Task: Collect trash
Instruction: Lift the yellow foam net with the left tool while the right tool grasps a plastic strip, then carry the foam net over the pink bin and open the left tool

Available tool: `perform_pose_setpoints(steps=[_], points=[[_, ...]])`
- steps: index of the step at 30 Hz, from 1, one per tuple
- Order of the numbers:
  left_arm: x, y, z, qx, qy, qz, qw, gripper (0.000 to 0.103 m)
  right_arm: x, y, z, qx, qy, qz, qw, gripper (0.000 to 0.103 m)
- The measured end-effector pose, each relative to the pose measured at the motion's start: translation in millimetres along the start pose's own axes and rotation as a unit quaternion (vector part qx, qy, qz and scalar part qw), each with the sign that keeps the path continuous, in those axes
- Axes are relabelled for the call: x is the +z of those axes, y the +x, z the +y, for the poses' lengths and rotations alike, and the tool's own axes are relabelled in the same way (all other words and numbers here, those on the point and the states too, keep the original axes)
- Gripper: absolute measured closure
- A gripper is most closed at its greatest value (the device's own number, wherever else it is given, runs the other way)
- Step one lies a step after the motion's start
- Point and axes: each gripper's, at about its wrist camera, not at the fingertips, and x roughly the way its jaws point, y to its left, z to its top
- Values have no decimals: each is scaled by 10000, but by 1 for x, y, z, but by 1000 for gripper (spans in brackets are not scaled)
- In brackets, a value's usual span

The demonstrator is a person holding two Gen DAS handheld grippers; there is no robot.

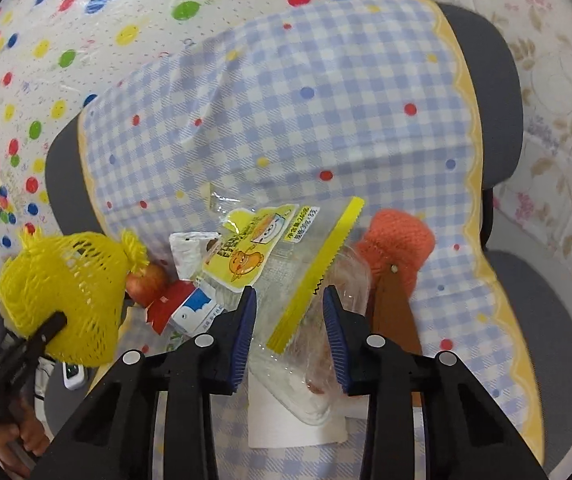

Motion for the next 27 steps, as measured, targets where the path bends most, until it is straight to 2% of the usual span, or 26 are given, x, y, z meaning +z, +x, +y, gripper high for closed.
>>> perform_pose_setpoints(steps=[5,6,7,8,9,13,17,21,27], points=[[2,5,-5,25,194,-21,9998,88,9,14,12,-18,15,-38,10000,68],[2,3,-4,57,193,-26,9998,88,12,13,18,11,-63,-78,9999,79],[3,-1,-3,68,185,-44,9998,88,15,10,25,45,-178,-147,9997,82],[4,-5,-2,103,191,-76,9997,88,17,6,31,40,-324,-236,9992,94],[5,-11,-1,186,218,-143,9995,88,19,1,40,21,-500,-340,9982,100],[10,-33,-1,165,168,-243,9994,88,24,-33,68,207,-1027,-756,9916,102],[11,-58,-14,-18,247,-393,9989,88,20,-95,79,18,-1416,-1366,9805,102],[9,-81,-35,-283,400,-532,9974,88,3,-151,61,-174,-1372,-1610,9772,102],[-19,-99,-84,-904,832,-462,9913,88,-57,-226,4,-684,-910,-1662,9795,102]])
